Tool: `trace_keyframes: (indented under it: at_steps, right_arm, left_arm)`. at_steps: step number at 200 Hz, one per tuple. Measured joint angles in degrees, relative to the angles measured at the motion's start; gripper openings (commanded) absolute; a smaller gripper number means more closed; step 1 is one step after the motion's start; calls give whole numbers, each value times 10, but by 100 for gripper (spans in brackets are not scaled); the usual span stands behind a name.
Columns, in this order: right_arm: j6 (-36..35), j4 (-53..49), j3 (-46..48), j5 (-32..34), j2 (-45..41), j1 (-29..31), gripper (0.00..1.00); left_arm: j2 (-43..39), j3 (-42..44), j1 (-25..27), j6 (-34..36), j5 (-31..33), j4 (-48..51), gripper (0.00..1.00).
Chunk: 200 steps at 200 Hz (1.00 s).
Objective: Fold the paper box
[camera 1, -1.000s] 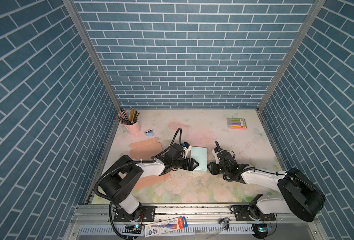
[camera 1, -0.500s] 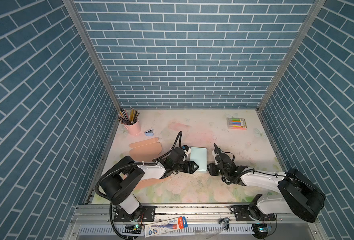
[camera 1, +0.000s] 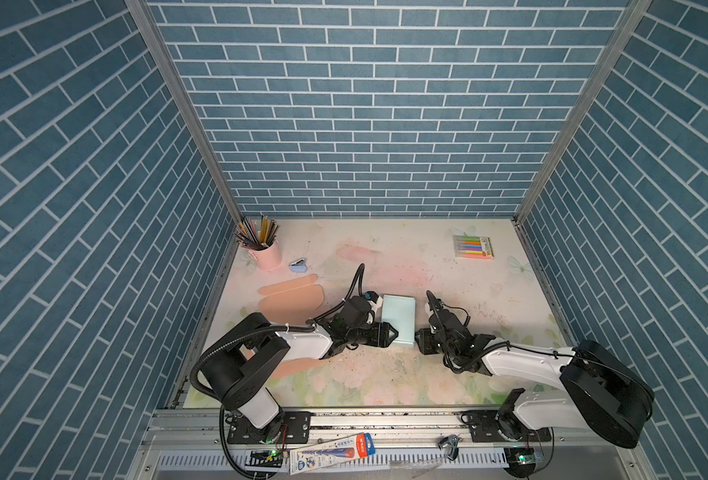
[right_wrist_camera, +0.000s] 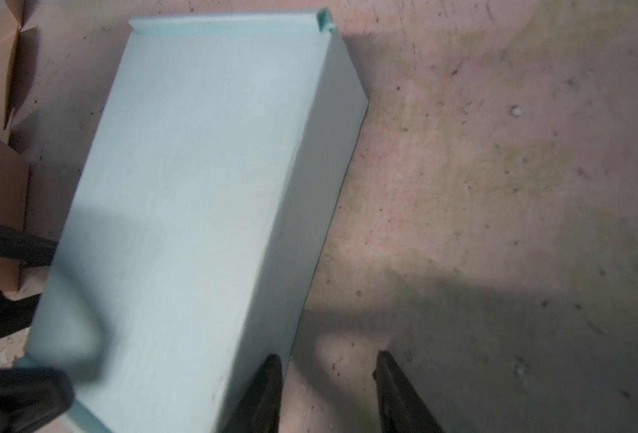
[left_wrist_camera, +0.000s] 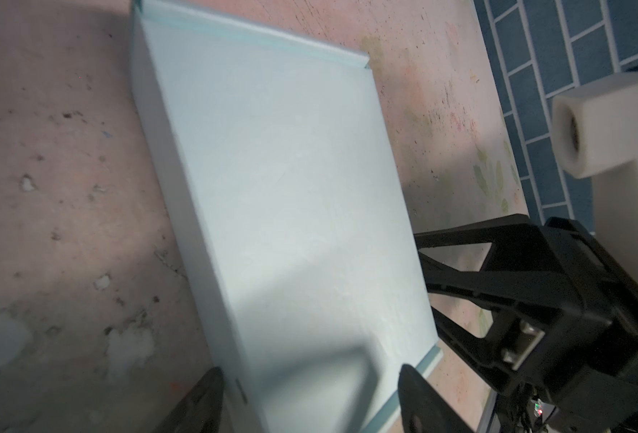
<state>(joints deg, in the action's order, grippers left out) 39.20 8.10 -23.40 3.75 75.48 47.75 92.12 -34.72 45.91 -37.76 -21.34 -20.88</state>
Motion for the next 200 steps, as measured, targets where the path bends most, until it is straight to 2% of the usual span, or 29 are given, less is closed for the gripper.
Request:
trace_keyframes:
  at_steps: [63, 133, 175, 200]
  right_arm:
    - [0, -10, 7, -24, -17, -6, 43]
    - [-18, -103, -14, -32, -63, -50, 48]
    - [-70, -137, -91, -51, -59, -93, 54]
    - [-109, -138, -142, -88, -30, -133, 60]
  left_arm:
    - [-7, 1, -37, 12, -39, -2, 74]
    - [-119, -1, -37, 64, 6, 86, 74]
    - [-143, -9, 20, 78, 40, 151, 74]
    - [-147, -17, 62, 82, 58, 182, 74]
